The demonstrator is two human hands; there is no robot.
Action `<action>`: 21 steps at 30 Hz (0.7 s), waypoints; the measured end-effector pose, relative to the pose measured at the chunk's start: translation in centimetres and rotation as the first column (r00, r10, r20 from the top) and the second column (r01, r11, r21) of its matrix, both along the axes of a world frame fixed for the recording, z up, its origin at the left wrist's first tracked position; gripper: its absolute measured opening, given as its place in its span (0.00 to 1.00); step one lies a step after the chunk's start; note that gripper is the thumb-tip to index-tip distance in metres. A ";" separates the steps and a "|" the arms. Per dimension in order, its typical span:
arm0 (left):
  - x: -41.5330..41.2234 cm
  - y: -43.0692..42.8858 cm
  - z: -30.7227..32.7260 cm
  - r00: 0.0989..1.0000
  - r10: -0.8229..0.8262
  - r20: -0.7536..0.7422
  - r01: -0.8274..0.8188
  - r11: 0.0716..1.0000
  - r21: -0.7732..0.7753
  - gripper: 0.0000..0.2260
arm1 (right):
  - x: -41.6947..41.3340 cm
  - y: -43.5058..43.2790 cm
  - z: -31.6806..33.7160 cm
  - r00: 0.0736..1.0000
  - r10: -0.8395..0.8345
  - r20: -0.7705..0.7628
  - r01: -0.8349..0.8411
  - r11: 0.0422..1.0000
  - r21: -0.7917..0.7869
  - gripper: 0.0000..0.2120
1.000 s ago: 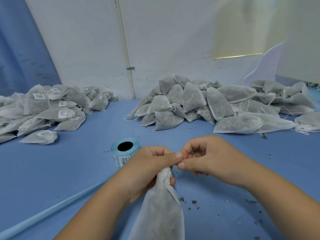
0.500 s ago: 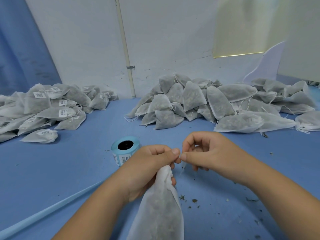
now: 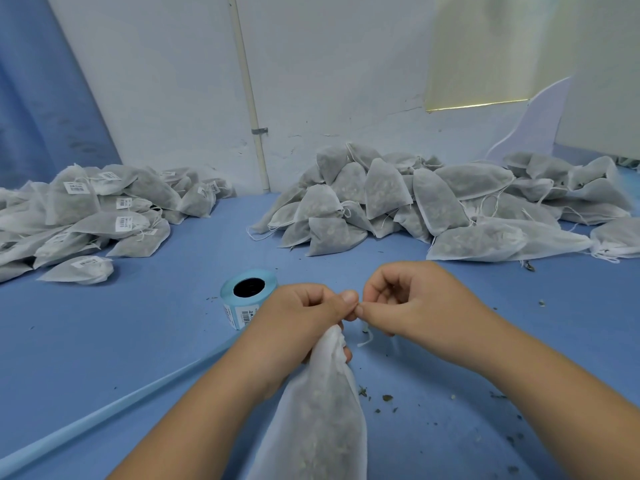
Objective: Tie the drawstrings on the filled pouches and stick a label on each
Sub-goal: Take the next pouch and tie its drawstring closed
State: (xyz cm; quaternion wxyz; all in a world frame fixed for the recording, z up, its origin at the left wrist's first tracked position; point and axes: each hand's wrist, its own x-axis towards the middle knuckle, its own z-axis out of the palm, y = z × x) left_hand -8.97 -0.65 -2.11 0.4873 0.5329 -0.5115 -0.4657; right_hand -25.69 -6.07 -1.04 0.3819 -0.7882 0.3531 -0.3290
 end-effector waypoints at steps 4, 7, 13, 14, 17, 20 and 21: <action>-0.1 0.1 0.2 0.997 -0.011 -0.077 0.015 0.999 0.050 0.13 | -0.1 0.1 0.4 0.997 0.071 0.002 -0.071 0.996 0.060 0.07; -0.1 0.1 0.2 0.993 0.005 -0.120 0.005 0.996 0.089 0.14 | -0.1 0.1 0.4 0.996 0.086 0.014 -0.087 0.994 0.070 0.05; -0.1 0.1 0.2 0.997 -0.014 -0.078 0.019 0.998 0.062 0.13 | -0.1 0.0 0.3 0.994 0.106 0.008 -0.107 0.992 0.073 0.04; -0.1 0.1 0.2 0.998 -0.014 -0.059 0.017 0.999 0.049 0.12 | -0.1 0.0 0.3 0.995 0.104 0.005 -0.105 0.992 0.067 0.04; -0.1 0.0 0.1 1.000 -0.009 -0.012 0.009 0.999 0.031 0.12 | -0.2 -0.1 0.2 0.997 0.078 0.010 -0.078 0.996 0.033 0.04; -0.1 0.1 0.1 0.997 -0.011 -0.082 0.016 0.998 0.063 0.13 | -0.3 -0.1 0.3 0.995 0.092 0.026 -0.092 0.995 0.026 0.05; -0.1 0.1 0.2 0.991 -0.011 -0.135 0.024 0.995 0.093 0.14 | -0.4 0.0 0.4 0.994 0.102 0.032 -0.103 0.994 0.029 0.05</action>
